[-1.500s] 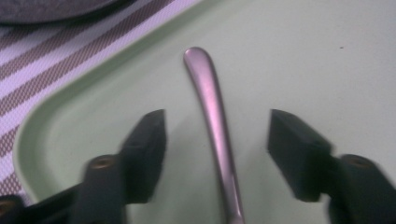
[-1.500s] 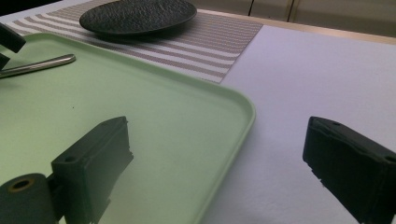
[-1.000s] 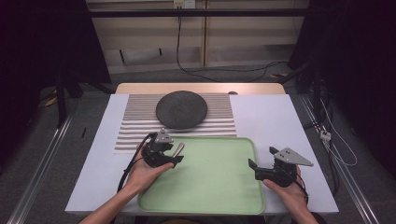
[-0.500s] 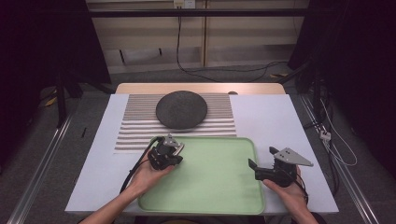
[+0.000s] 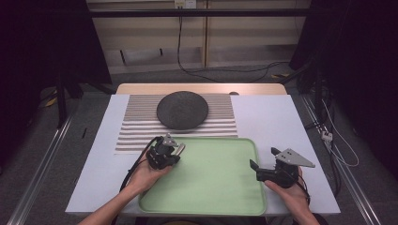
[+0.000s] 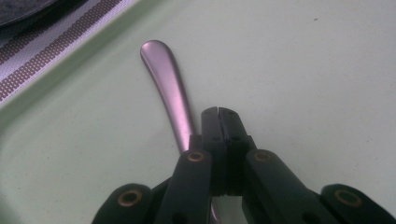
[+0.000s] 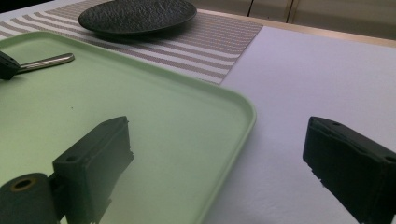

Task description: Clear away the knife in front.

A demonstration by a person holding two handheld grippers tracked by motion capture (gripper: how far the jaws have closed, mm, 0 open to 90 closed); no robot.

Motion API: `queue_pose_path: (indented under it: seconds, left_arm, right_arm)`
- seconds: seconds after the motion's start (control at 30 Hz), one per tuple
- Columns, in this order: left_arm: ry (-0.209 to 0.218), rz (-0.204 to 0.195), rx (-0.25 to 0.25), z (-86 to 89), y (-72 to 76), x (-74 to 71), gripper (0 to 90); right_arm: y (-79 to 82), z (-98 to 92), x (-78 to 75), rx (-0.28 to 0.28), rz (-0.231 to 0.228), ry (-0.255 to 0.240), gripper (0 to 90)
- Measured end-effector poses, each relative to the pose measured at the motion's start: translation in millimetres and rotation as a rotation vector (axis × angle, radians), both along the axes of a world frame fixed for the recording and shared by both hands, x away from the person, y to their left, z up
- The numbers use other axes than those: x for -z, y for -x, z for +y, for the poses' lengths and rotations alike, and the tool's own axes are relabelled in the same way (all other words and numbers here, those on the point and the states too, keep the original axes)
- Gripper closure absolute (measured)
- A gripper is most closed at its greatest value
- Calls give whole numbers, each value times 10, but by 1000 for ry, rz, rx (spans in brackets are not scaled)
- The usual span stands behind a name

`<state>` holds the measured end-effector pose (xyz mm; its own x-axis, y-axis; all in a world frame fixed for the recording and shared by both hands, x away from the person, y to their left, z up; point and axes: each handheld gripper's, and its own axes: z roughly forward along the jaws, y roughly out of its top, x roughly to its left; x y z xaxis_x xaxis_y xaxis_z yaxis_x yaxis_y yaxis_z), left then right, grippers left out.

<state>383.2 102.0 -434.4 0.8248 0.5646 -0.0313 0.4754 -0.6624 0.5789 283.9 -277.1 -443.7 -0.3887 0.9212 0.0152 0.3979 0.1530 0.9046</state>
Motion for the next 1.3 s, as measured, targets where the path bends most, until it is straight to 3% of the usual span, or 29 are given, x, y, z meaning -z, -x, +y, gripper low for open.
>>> queue_pose_path:
  seconds: [0.43,0.67,1.1,1.3]
  left_arm:
    - [-1,12,3,68,-35,-4,900]
    - [-35,12,-12,97,-28,-27,900]
    - [-38,42,-22,143,-59,-39,900]
    - [-52,36,-25,142,-57,-44,900]
  right_arm:
    - [-5,-2,-2,3,2,-3,76]
    - [5,-1,-1,9,1,-1,75]
    - [23,-5,-11,3,-4,-1,75]
    - [30,5,-14,2,-7,1,75]
